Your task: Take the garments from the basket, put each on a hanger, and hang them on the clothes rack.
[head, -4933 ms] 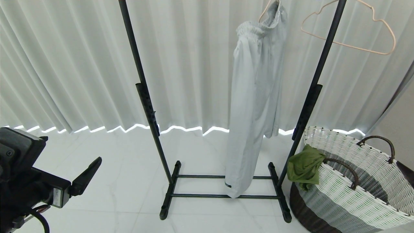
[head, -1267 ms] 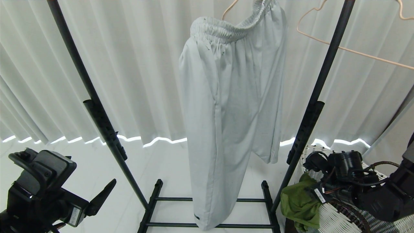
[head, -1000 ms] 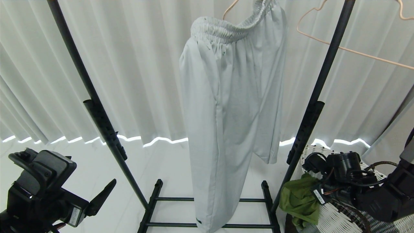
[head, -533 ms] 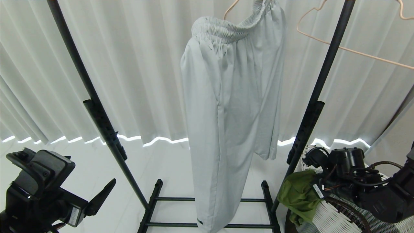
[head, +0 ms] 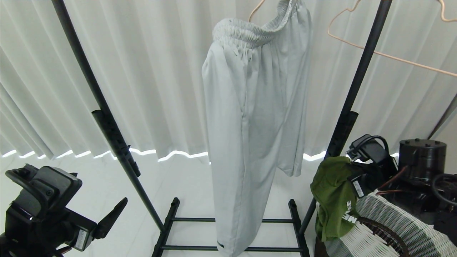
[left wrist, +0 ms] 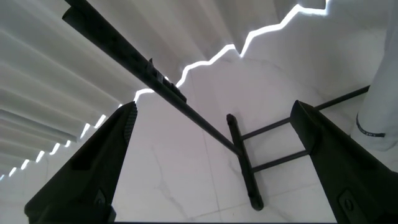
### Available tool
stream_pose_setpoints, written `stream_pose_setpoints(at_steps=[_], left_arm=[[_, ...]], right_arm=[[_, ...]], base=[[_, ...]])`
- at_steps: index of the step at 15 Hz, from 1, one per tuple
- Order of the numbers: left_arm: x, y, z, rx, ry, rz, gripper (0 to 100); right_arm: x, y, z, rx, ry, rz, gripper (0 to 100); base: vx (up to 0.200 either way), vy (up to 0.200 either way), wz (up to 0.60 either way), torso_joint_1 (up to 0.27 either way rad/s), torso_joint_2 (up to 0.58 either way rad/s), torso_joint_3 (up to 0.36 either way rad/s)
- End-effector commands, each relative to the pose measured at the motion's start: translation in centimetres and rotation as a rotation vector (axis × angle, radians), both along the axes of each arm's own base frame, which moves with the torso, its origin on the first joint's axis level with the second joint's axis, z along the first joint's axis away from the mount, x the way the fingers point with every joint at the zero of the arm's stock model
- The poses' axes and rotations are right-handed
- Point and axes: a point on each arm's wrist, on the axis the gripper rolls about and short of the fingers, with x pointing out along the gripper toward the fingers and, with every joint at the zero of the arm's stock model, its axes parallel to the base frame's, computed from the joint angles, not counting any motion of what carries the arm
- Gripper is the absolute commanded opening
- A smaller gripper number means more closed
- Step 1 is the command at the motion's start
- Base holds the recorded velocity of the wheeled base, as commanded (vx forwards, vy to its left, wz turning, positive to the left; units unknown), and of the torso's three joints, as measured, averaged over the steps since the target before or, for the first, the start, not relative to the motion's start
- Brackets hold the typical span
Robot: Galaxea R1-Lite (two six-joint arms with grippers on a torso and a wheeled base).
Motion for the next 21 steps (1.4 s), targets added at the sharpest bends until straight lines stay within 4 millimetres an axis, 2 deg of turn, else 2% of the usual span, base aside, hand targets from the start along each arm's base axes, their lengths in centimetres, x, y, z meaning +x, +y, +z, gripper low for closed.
stream_pose_setpoints(at_steps=[1,3,7,11,14,18,20,21], left_arm=[[0.0,0.0,-0.1,0.006,0.003,-0.001,100],[0.0,0.0,-0.1,0.009,0.004,-0.002,100],[0.1,0.0,0.0,0.007,0.001,-0.001,100],[0.1,-0.1,0.2,0.002,-0.007,-0.011,100],[0.2,-1.0,0.8,-0.022,-0.022,-0.143,100],[1.2,-3.6,1.5,-0.093,0.014,-0.419,100],[1.2,-6.0,2.1,-0.308,0.105,-0.547,100],[0.9,-8.3,2.8,-0.475,0.194,-0.6,100]], right_arm=[[-2.8,0.2,3.9,0.021,-0.14,0.066,0],[-4.3,0.1,5.3,0.01,-0.19,0.099,0],[-7.1,0.6,6.8,0.022,-0.22,0.184,0],[-7.6,2.3,8.8,0.059,-0.265,0.265,0],[-7.2,3.6,11.1,0.089,-0.297,0.299,0],[-7.6,4.6,13.6,0.139,-0.336,0.341,0],[-8.1,5.1,14.0,0.188,-0.315,0.367,0],[-8.3,5.5,14.6,0.231,-0.31,0.382,0]], base=[[0.0,0.0,0.0,0.0,0.0,0.0],[0.0,0.0,0.0,0.0,0.0,0.0],[-0.2,0.0,0.0,0.001,0.0,0.005],[-0.2,0.0,0.0,0.001,0.0,0.005],[0.0,0.0,0.0,0.0,0.0,0.0],[0.0,0.0,0.0,0.0,0.0,0.0],[0.0,0.0,0.0,0.0,0.0,0.0],[0.0,0.0,0.0,0.0,0.0,0.0]])
